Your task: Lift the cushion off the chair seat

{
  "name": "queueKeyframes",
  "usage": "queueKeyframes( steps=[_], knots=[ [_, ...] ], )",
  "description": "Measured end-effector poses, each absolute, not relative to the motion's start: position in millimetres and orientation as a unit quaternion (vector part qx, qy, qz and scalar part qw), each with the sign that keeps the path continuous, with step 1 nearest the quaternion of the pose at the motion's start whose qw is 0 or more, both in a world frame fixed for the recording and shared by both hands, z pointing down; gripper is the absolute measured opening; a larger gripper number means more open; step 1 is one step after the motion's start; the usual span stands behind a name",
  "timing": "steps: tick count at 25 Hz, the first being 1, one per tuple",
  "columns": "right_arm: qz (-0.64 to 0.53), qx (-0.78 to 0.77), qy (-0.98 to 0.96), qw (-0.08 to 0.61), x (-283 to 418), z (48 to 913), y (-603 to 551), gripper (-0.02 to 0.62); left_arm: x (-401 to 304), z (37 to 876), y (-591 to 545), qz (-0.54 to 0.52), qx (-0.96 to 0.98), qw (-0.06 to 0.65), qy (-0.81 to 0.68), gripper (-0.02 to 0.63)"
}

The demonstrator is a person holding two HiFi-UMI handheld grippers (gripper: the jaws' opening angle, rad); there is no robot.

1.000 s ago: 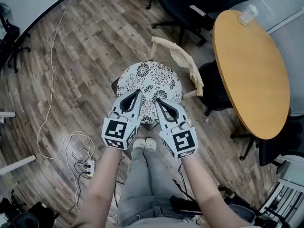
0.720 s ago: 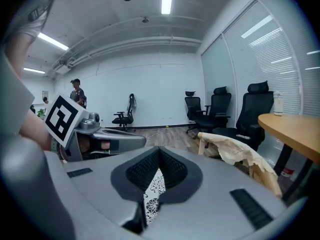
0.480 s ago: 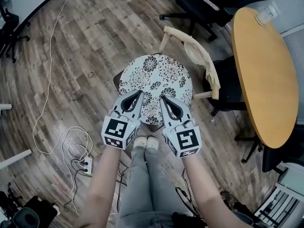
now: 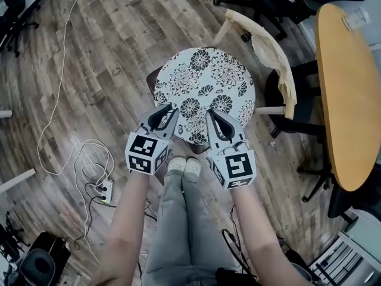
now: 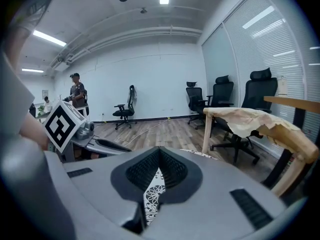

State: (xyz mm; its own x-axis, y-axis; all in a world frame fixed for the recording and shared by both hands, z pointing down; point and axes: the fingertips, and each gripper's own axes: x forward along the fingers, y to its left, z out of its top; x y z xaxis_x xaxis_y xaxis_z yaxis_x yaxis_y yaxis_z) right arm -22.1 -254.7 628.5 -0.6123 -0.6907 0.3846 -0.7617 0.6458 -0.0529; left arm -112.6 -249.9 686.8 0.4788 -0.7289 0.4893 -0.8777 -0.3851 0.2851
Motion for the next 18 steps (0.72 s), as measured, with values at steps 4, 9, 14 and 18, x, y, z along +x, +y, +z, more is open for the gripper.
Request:
queueKeyframes(
  steps=[4, 9, 14, 18],
  knots=[
    [0.118, 0.399, -0.893, 0.17, -30.7, 643.7, -254.3, 0.025, -125.4, 709.2, -247.1, 0.143, 0.803, 0.29, -0.5, 0.142],
    [0.13, 0.386, -0.895, 0.18, -38.8, 665.1, -250.2, 0.025, -145.7, 740.5, -249.6, 0.117, 0.773, 0.343, -0.521, 0.202],
    [0.145, 0.381, -0.894, 0.186, -42.9, 682.9, -246.4, 0.025, -157.9, 776.5, -244.6, 0.121, 0.746, 0.394, -0.523, 0.235],
    [0.151, 0.375, -0.894, 0.195, -44.0, 693.8, -244.2, 0.025, -159.3, 805.8, -236.0, 0.114, 0.723, 0.439, -0.521, 0.235]
  ],
)
